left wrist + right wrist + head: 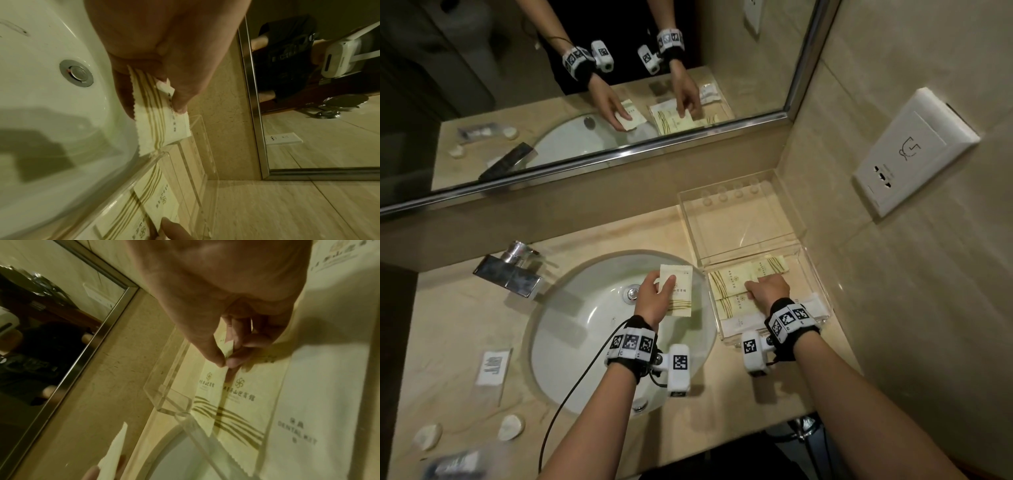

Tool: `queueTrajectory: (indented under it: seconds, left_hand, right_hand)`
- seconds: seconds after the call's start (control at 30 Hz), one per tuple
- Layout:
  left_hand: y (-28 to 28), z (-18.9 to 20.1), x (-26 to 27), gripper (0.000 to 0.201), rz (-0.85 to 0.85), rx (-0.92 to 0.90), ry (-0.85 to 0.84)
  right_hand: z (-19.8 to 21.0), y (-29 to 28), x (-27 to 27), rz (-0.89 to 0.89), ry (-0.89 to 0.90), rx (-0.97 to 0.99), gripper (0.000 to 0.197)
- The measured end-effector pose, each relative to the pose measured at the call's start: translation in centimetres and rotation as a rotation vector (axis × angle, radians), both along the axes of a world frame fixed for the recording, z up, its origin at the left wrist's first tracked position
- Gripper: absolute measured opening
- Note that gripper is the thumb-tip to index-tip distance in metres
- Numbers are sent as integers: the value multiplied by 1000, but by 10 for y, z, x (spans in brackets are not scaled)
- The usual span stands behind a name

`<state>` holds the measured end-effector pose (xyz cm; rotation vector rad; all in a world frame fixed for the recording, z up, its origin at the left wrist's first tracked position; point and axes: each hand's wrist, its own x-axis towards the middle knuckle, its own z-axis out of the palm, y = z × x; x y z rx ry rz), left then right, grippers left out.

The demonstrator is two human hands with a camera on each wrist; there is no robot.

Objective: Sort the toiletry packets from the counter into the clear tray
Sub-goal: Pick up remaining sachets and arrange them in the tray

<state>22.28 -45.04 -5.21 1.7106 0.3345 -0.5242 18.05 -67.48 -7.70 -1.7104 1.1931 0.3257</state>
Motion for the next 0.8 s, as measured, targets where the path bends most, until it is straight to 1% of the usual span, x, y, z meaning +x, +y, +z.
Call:
queueTrajectory:
  seconds: [0.07, 0.1, 0.17, 0.2, 0.27, 0.33, 0.37, 0.43, 0.5, 0.53, 0.57, 0.63, 0.67, 0.73, 0.77, 0.8]
  left_hand:
    - [-2, 0, 1, 27, -7, -4, 3]
    - [-2, 0, 1, 28, -15, 0, 5]
    - [-5, 0, 1, 29, -25, 2, 11]
    - [-6, 0, 1, 29, -30, -4, 17]
    - [-9, 2, 1, 30, -53, -27, 43]
    - [-13, 6, 0, 30, -92, -37, 56]
    - [-15, 7, 0, 31, -109, -26, 51]
    - [-20, 8, -1, 33, -149, 5, 28]
    - [-25, 7, 1, 37, -209, 37, 7]
    - [-28, 7, 3, 39, -239, 47, 4]
    - [-30, 8, 4, 40, -265, 50, 4]
    - [-37, 10, 8, 41, -304, 37, 4]
    - [-41, 12, 10, 40, -320, 27, -6]
    - [-49, 15, 13, 34, -357, 0, -29]
    - [-52, 16, 13, 32, -372, -17, -32]
    - [-55, 17, 14, 31, -383, -30, -29]
  right_hand:
    - [-2, 0, 1, -13, 5, -3, 6]
    - [-2, 0, 1, -25, -2, 6, 9]
    - [-1, -1, 3, -29, -7, 21, 27]
    - [1, 0, 4, -6, -3, 7, 33]
    - [5, 0, 5, 70, 12, -69, 39]
    - [6, 0, 5, 185, 51, -160, 39]
    - [5, -1, 4, 248, 76, -196, 39]
    - [4, -4, 1, 328, 106, -250, 46]
    - [5, -9, -4, 326, 89, -297, 58]
    - [7, -11, -6, 297, 53, -306, 59]
    - [9, -13, -7, 254, -6, -298, 54]
    - [16, -13, -7, 173, -168, -192, 41]
    - [23, -12, -6, 166, -246, -88, 39]
    - [35, -9, -4, 222, -339, 134, 38]
    - [38, -9, -4, 259, -369, 209, 37]
    - [38, -10, -4, 290, -394, 243, 37]
